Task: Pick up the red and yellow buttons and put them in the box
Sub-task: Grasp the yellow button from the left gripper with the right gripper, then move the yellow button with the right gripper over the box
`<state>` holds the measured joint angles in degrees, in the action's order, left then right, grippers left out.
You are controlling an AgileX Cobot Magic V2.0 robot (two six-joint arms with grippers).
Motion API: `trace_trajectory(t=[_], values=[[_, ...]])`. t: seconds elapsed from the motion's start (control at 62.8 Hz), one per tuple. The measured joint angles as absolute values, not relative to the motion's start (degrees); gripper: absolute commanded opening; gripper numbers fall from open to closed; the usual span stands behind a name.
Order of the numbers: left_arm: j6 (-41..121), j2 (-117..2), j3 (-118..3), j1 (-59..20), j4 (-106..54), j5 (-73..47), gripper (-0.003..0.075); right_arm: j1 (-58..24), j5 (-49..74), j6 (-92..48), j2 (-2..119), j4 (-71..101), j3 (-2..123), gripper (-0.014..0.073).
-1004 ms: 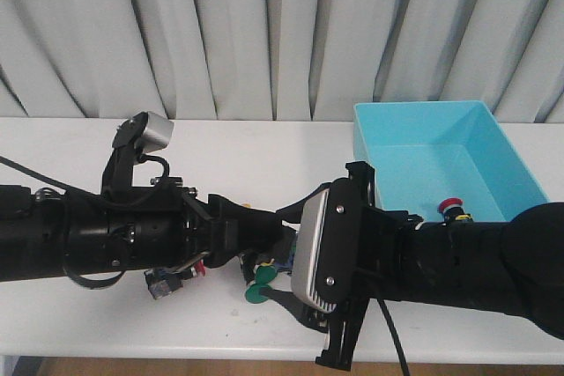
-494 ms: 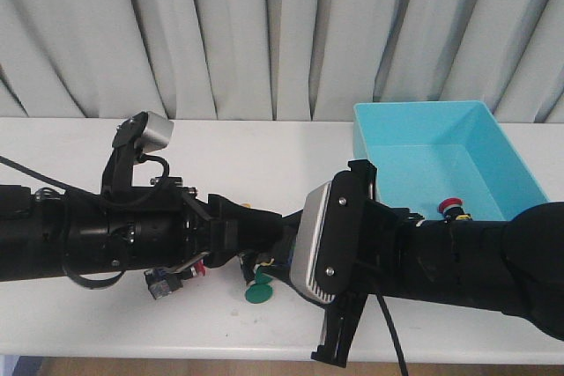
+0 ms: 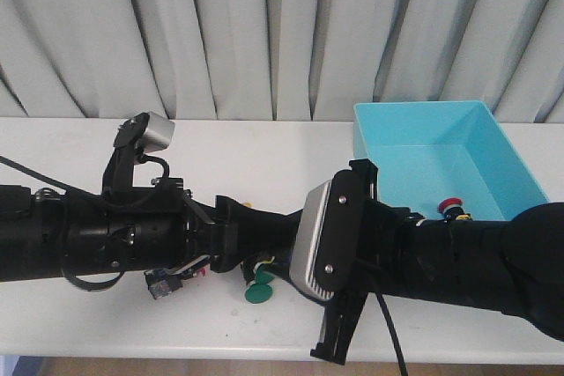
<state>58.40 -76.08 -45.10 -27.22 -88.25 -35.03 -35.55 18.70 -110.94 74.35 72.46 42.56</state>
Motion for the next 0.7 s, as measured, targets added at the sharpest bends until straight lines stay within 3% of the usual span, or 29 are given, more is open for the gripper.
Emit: trace_trajectory(t=[0.351,0.701], values=[[58.4,-76.1,-45.1,-27.2,-84.8,-31.4,0.0538,-32.6,6.0,-103.5,74.3,71.8,42.5,0.0245],[58.5,-76.1,-45.1,-27.2,-78.4,-30.9,0.0538,-12.3,4.9,-92.5,76.6,77.5,42.5,0.0255]])
